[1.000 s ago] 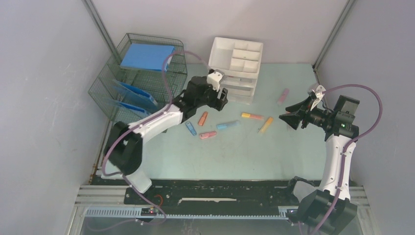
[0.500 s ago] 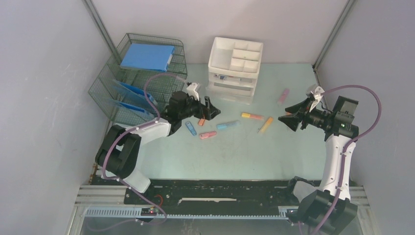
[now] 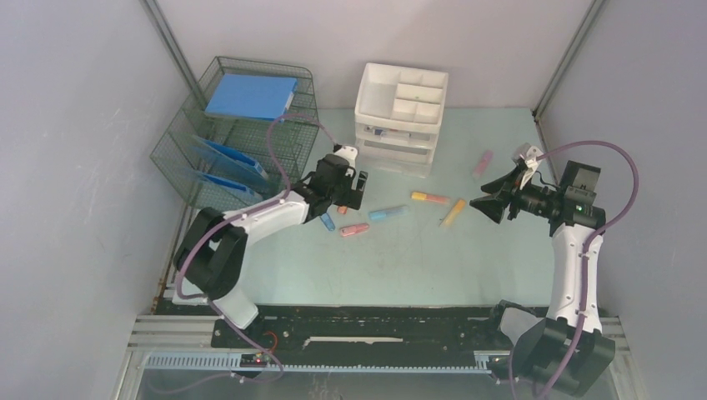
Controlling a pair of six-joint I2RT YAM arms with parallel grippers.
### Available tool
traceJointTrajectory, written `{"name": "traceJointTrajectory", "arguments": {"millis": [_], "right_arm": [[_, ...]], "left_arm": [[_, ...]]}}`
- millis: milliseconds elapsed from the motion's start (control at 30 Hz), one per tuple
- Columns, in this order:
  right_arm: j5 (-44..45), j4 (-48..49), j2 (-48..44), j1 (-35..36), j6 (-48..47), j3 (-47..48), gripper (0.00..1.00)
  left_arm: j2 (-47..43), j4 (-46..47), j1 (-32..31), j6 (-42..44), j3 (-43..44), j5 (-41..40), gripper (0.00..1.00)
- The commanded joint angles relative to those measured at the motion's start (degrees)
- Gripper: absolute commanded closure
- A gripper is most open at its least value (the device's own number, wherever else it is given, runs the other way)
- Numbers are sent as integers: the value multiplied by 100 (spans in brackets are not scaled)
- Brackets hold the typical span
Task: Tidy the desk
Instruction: Open the drawer in the storage box, then pick up the stationery from the center of the board.
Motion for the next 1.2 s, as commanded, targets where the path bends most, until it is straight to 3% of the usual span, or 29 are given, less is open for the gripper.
{"name": "traceJointTrajectory", "arguments": {"millis": [0, 67, 167, 300, 467, 633, 733, 1000, 1167], "right_arm": [[40, -16, 4, 27, -111, 143, 36], [41, -17, -2, 31, -111, 140, 37], [34, -16, -5, 23, -111, 147, 37], [27, -20, -20, 23, -115, 142, 37], [6, -20, -38, 14, -128, 147, 37], [-27, -28, -58, -17, -128, 141, 37], [-42, -24, -70, -29, -128, 143, 37], [-117, -45, -93, -98, -126, 144, 36], [-150, -46, -114, -127, -120, 142, 37]], "left_arm": [[496, -807, 78, 445, 514, -358, 14], [712, -1008, 137, 450, 739, -202, 22], [950, -1228, 212, 441, 970, 19, 28], [1196, -1425, 281, 419, 1189, 166, 30], [1613, -1779, 325, 432, 1572, 308, 41], [1853, -1967, 338, 424, 1827, 313, 43], [2030, -2134, 352, 424, 2011, 326, 53], [2356, -2424, 360, 451, 2333, 398, 59], [2255, -2371, 368, 468, 2257, 409, 80]]}}
